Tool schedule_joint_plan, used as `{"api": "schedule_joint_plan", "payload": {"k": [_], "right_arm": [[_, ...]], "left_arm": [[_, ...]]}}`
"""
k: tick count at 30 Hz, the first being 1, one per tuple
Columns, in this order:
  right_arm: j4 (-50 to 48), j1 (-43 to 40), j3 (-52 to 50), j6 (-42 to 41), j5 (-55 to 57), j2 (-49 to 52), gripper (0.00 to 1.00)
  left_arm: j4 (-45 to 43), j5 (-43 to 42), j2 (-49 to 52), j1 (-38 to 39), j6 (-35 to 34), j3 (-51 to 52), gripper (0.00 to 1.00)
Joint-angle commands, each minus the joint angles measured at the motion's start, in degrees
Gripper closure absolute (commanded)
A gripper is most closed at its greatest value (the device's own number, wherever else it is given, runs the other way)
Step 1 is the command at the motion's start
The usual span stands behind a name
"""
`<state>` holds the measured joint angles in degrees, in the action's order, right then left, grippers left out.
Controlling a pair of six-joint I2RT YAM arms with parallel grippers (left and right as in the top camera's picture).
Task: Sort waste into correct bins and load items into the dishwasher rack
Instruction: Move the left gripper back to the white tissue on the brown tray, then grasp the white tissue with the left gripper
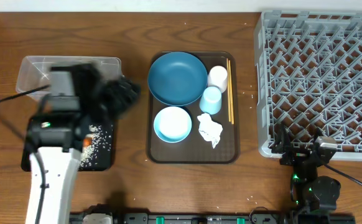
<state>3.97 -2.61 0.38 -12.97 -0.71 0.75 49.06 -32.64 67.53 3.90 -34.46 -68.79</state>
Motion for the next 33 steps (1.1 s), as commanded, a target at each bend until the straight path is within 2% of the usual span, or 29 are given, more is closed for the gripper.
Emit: {"api": "schedule_joint_plan", "payload": {"k": [1,5,7,14,18,23,28,33], "right_arm": [[0.17,-0.85,-0.07,0.2,-0.63,-0.04,0.01],[0.17,-0.85,-0.07,0.2,-0.63,-0.04,0.01],[0.17,-0.85,-0.07,0.2,-0.63,-0.04,0.01],[0.17,-0.85,-0.07,0.2,-0.63,-0.04,0.01],[0.17,-0.85,-0.07,0.2,-0.63,-0.04,0.01],[0.17,-0.85,-0.07,0.2,-0.63,-0.04,0.01],[0.17,-0.85,-0.07,0.17,-0.63,-0.04,0.01],[0.17,-0.85,-0.07,0.2,-0.63,-0.04,0.01]], "left_arm": [[2.12,-2.45,2.4,7.41,8.09,0.33,0.32],[2.12,-1.95,7.21,18.01,7.61,0.33,0.32],[2.12,1.07,10.01,22.71,5.68,0.33,0.32],[1.86,15.32,19.98,36.65,-4.76,0.33,0.33],[-0.66,20.74,24.37,42.47,-11.67,0.33,0.33],[-5.55,25.77,28.85,46.47,-20.9,0.33,0.37],[-12.81,25.81,33.75,47.74,-29.14,0.33,0.38],[-17.11,25.83,36.61,47.54,-34.12,0.33,0.38]]}}
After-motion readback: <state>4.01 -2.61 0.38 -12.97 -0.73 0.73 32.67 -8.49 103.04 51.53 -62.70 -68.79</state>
